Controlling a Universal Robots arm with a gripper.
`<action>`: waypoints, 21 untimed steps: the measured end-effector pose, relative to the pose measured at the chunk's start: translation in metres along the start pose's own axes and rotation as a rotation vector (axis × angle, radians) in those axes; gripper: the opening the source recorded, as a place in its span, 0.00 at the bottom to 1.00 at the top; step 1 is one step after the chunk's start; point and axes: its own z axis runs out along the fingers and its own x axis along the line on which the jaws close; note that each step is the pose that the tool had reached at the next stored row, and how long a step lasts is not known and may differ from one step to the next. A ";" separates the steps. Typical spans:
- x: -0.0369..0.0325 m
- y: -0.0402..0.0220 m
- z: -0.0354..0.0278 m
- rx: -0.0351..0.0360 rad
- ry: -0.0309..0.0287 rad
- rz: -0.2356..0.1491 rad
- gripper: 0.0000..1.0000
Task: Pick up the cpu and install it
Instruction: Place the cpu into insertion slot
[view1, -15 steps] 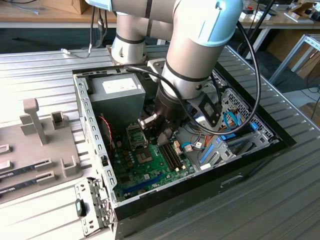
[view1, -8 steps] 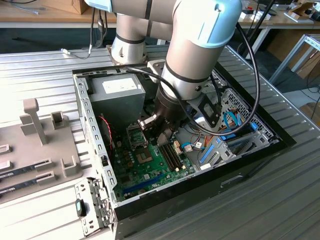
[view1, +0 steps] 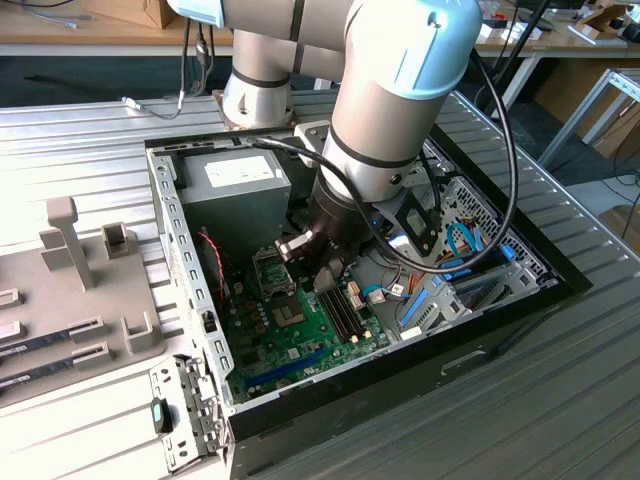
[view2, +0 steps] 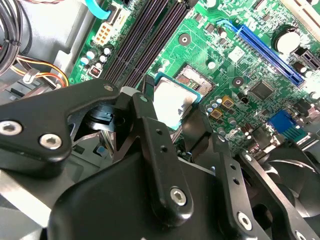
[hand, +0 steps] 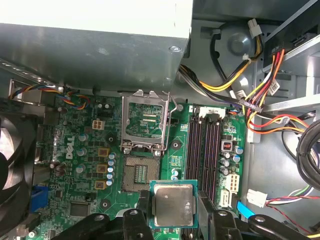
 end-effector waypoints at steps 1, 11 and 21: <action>0.0000 0.0000 0.0002 0.0000 0.0000 0.000 0.47; 0.0001 -0.0001 0.0028 -0.0001 0.0000 0.000 0.47; 0.0001 -0.0002 0.0053 0.0000 0.0000 0.000 0.47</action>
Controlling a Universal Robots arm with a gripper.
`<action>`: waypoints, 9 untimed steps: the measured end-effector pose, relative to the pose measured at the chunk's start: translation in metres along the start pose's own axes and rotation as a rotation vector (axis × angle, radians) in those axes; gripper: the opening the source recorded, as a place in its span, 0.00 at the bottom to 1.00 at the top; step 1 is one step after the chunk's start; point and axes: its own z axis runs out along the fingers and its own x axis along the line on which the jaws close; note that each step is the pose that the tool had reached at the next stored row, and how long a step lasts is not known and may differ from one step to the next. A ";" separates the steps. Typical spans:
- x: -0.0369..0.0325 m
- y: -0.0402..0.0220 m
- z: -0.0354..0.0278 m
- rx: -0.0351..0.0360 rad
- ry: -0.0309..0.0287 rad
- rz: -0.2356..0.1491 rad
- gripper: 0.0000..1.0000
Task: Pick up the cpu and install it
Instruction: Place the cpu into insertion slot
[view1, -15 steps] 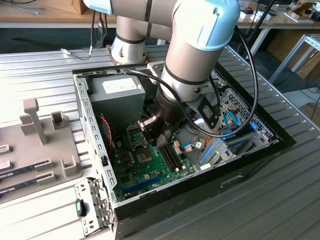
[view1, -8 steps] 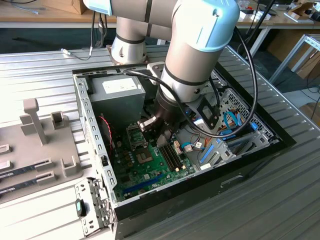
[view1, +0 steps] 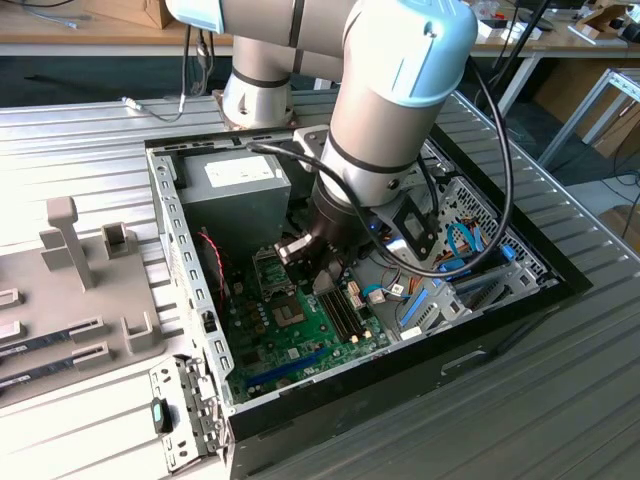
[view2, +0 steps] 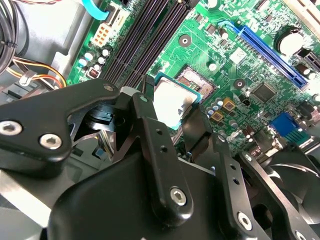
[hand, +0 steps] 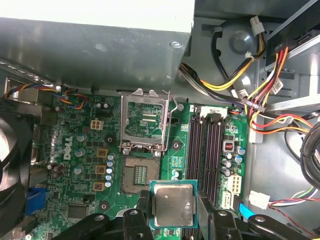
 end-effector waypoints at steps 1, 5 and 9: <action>0.0000 0.0000 0.0003 0.0000 -0.0001 0.000 0.47; 0.0000 -0.0001 0.0011 0.0000 0.0000 0.000 0.47; 0.0001 -0.0001 0.0026 0.0000 0.0000 0.000 0.47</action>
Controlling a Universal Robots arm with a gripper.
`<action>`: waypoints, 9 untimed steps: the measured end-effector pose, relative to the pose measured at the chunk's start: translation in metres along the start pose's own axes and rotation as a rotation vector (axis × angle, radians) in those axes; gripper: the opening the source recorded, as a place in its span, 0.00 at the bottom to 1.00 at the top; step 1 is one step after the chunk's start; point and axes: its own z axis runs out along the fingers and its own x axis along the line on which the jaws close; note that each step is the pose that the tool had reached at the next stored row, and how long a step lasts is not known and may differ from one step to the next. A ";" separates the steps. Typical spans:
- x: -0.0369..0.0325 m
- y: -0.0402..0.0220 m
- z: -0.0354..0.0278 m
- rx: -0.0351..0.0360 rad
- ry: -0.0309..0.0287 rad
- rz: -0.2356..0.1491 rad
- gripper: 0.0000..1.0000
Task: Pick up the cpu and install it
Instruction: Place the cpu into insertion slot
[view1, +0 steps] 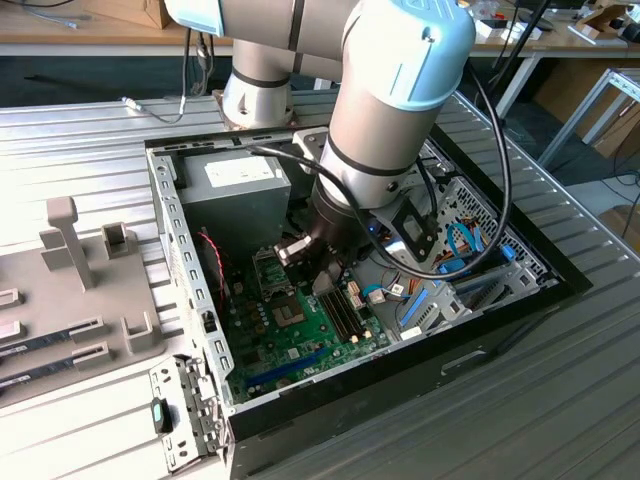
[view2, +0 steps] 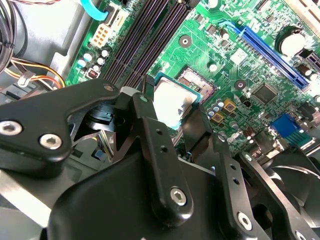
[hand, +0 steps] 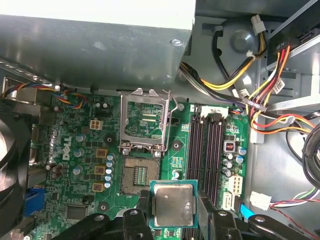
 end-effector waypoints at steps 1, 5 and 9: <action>0.0000 0.0000 0.0002 0.0000 0.0000 0.000 0.47; 0.0000 0.0000 0.0010 0.0000 0.0000 0.000 0.47; 0.0001 -0.0001 0.0017 0.0000 0.0000 0.000 0.47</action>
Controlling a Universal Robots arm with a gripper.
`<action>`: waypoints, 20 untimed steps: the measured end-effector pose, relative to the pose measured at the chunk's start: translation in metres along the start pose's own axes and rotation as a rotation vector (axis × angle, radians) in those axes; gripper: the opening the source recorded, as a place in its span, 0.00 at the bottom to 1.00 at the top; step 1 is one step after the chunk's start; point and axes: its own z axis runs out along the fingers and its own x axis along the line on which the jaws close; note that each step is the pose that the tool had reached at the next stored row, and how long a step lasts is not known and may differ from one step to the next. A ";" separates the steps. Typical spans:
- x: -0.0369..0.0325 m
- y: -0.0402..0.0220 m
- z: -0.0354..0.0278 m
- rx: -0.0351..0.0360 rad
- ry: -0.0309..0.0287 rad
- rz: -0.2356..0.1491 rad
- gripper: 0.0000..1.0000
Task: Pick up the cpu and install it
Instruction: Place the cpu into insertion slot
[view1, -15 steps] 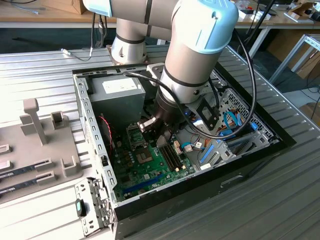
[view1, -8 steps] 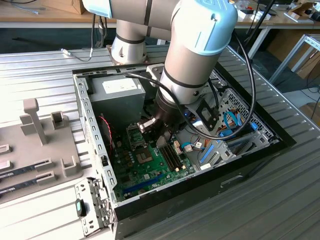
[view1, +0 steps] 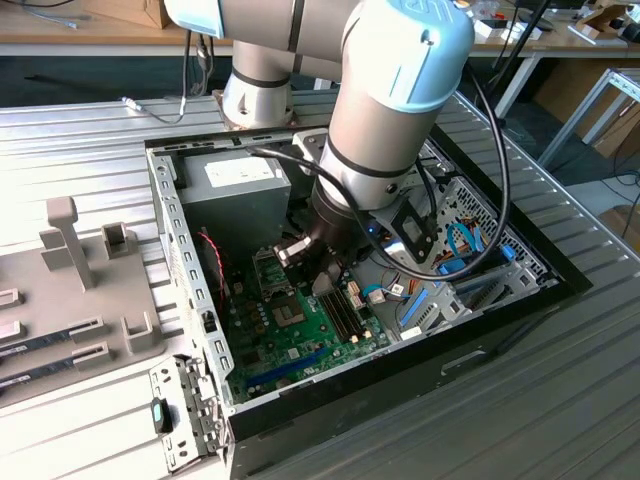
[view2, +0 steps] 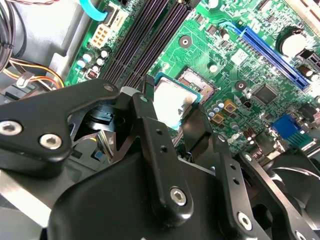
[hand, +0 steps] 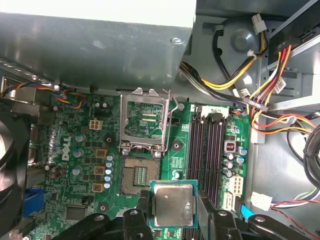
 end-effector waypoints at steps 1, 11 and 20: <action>0.0000 0.0000 0.0002 0.0000 0.0000 0.000 0.47; 0.0001 -0.0002 0.0049 -0.0001 0.0000 0.000 0.47; 0.0029 0.0014 0.0061 0.0000 0.0000 0.000 0.47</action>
